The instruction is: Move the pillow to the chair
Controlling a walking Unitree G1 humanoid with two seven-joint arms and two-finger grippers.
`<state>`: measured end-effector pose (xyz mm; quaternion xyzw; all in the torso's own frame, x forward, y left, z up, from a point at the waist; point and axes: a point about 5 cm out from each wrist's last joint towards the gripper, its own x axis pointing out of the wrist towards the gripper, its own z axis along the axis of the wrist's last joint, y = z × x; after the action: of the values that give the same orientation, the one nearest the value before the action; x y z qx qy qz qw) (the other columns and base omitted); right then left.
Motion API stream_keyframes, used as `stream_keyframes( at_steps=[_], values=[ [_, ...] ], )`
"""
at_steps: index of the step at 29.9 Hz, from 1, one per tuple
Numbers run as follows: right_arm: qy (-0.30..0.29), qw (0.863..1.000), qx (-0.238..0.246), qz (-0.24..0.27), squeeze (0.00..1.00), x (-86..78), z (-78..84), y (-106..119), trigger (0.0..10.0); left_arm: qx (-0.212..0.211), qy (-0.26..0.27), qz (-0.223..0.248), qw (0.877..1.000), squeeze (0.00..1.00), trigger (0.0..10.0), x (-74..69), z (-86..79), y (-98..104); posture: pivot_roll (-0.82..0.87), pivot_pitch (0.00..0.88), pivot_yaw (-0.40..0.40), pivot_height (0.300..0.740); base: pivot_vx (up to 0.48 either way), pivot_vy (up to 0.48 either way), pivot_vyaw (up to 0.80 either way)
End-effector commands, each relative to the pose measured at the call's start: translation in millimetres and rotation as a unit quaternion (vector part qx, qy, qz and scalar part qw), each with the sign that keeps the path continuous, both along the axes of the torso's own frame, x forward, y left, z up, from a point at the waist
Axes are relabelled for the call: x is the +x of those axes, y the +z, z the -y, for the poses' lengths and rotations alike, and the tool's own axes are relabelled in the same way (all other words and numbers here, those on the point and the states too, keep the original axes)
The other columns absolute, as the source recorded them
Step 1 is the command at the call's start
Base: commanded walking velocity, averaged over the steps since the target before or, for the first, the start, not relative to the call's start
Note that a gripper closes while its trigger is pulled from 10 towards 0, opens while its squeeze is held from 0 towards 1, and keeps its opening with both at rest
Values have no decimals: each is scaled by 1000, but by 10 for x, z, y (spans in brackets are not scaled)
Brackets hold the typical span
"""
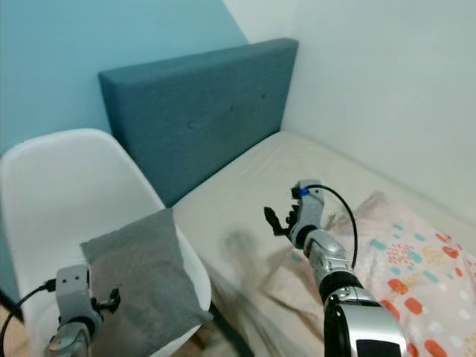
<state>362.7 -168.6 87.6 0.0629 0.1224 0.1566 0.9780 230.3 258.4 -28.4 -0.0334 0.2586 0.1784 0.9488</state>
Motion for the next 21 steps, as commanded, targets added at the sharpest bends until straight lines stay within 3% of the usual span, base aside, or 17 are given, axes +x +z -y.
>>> stream_keyframes(
  at_steps=[1, 10, 21],
  values=[
    [-8, 1000, 6, 15, 0, 22, 31, 56, 10000, -2, 2, -9, 1000, 0, 10000, -49, 7, -41, 16, 0, -114, 735, -371, 0, 0],
    [-18, 999, 4, 29, 0, 68, 54, 140, 10000, 0, -1, 0, 1000, 0, 10000, -32, -11, -16, 11, 0, -113, 735, -375, 0, 0],
    [-68, 997, 30, 31, 0, 116, 180, 223, 10000, 9, -5, 50, 999, 0, 10000, 137, -48, 163, 13, 0, -116, 735, -347, 0, -741]
  ],
)
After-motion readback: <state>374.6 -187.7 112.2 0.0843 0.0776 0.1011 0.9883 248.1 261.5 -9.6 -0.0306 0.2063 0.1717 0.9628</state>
